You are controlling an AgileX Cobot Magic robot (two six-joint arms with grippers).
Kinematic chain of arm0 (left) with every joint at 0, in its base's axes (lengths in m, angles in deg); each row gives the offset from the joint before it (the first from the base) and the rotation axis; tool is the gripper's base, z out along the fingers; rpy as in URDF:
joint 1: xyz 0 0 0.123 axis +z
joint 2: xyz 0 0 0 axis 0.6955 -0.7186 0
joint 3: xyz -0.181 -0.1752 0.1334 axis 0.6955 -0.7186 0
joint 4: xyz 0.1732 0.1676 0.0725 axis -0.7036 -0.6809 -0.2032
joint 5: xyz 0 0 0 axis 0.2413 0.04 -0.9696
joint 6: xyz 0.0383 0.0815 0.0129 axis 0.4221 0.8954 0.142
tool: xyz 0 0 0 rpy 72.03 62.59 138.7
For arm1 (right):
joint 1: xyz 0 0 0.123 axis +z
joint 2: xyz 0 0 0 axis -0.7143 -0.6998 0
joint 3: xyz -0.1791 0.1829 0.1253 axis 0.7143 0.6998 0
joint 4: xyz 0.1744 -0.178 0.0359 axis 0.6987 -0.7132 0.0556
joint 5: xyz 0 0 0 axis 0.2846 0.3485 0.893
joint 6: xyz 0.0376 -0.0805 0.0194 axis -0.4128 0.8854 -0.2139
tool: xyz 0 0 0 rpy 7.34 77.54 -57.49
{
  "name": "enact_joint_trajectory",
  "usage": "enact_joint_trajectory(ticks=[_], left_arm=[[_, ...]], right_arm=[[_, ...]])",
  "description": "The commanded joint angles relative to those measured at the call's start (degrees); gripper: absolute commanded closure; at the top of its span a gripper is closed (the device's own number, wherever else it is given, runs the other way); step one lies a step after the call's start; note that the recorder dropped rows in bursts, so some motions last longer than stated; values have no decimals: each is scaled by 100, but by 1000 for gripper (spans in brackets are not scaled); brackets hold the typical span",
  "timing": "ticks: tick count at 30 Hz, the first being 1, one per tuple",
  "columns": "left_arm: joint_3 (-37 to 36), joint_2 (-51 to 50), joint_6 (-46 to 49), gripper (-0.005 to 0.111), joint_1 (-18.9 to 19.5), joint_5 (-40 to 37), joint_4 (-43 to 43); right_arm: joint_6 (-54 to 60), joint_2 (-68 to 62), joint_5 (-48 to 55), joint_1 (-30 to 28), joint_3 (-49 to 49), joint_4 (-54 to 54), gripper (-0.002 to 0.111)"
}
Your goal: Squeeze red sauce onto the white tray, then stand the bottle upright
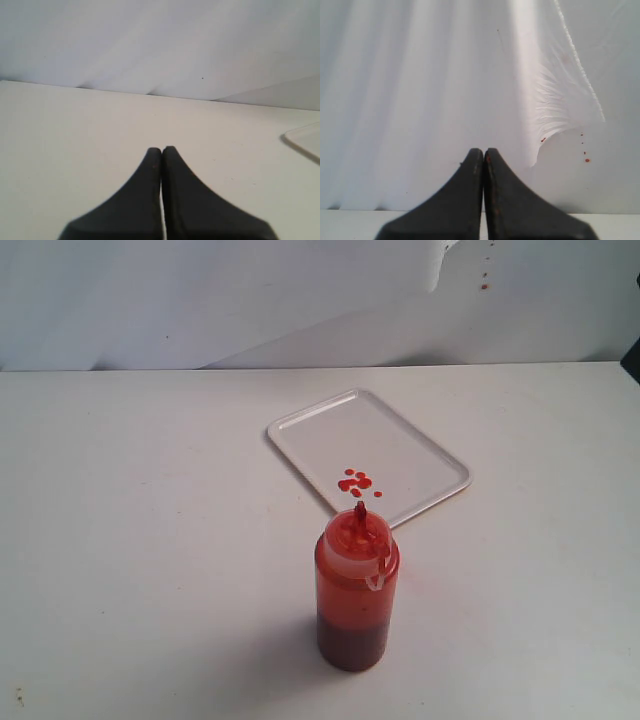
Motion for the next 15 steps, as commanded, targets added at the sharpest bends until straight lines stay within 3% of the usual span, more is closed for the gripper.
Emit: enact_joint_trajectory(ticks=[1,6,12,15], left_arm=[[-32,22,-95,107,14,105,76],[-32,22,62,107,14,293,216],[-32,22,5330,107,14,45,4277],[-32,22,5353,107,14,45,4314]], right_arm=[[17,23,-72,-41,-19,8,108],[17,23,-72,-41,-19,8,108],[17,23,-72,-41,-19,8,108],[17,23,-72,-41,-19,8,108]])
